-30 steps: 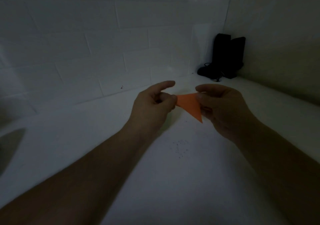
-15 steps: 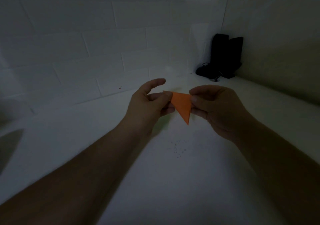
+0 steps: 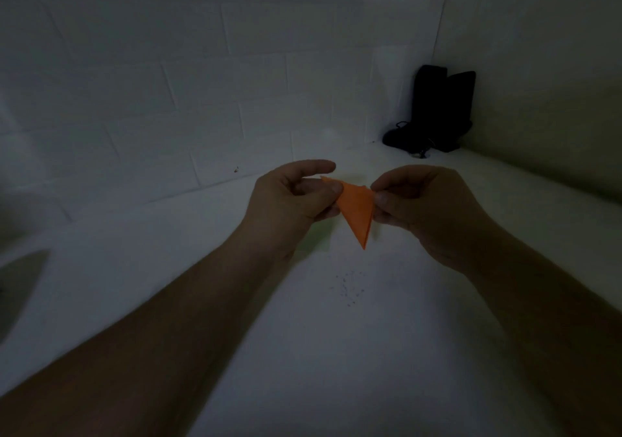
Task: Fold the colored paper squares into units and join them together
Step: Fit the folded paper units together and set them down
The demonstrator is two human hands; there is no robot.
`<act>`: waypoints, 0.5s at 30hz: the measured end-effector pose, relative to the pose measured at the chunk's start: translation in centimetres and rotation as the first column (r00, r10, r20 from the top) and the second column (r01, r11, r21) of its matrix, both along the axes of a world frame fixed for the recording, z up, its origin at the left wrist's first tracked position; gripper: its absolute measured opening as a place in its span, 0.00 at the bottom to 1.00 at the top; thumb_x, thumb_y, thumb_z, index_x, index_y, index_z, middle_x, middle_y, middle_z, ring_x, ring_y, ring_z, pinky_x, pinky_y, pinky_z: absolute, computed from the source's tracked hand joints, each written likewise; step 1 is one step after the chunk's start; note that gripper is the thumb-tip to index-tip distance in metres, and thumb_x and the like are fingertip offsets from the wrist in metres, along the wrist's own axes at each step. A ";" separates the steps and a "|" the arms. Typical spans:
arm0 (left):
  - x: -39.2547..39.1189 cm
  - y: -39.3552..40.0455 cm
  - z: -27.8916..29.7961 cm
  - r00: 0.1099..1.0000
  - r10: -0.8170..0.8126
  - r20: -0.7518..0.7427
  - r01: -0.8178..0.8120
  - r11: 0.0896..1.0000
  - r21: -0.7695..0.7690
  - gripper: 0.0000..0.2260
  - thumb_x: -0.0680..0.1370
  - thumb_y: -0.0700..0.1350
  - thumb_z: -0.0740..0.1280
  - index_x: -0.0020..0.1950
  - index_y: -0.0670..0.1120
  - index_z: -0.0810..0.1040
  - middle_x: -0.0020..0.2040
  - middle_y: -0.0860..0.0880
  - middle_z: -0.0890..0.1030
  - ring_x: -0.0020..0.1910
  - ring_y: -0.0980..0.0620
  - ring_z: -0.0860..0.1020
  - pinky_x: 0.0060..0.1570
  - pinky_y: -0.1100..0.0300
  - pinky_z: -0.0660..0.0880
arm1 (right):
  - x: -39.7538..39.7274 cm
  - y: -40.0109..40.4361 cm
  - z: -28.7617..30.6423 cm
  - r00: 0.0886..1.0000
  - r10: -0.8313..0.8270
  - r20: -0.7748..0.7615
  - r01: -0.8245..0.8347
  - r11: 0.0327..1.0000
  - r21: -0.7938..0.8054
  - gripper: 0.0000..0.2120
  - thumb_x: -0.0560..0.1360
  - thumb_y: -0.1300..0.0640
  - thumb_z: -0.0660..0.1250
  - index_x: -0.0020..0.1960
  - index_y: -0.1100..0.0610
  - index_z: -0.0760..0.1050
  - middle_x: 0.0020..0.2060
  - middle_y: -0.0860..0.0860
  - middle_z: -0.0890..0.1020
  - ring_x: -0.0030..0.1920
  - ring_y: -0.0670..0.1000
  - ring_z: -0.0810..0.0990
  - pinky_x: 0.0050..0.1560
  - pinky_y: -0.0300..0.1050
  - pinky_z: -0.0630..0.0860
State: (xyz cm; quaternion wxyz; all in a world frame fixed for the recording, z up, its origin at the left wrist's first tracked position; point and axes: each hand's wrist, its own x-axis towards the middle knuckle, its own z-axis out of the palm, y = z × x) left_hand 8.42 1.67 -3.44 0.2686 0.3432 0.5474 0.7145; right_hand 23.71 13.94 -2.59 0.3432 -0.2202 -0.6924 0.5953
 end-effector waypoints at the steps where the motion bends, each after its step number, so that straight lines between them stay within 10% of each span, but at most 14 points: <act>1: 0.0 0.0 0.0 1.000 0.007 -0.020 -0.008 1.000 -0.008 0.08 0.77 0.33 0.73 0.53 0.44 0.83 0.37 0.45 0.84 0.42 0.48 0.86 0.49 0.54 0.84 | 0.1 0.0 0.0 1.000 0.004 0.007 -0.004 1.000 0.002 0.08 0.75 0.71 0.69 0.45 0.60 0.82 0.40 0.58 0.86 0.45 0.59 0.86 0.46 0.46 0.84; 15: 0.3 -0.6 0.1 0.962 -0.006 -0.273 -0.012 0.998 -0.062 0.10 0.75 0.35 0.76 0.53 0.46 0.85 0.41 0.42 0.86 0.45 0.41 0.86 0.52 0.48 0.84 | 0.3 -0.6 1.0 0.990 0.078 0.113 -0.072 0.996 -0.055 0.03 0.76 0.64 0.71 0.45 0.58 0.82 0.40 0.56 0.86 0.43 0.52 0.86 0.48 0.50 0.85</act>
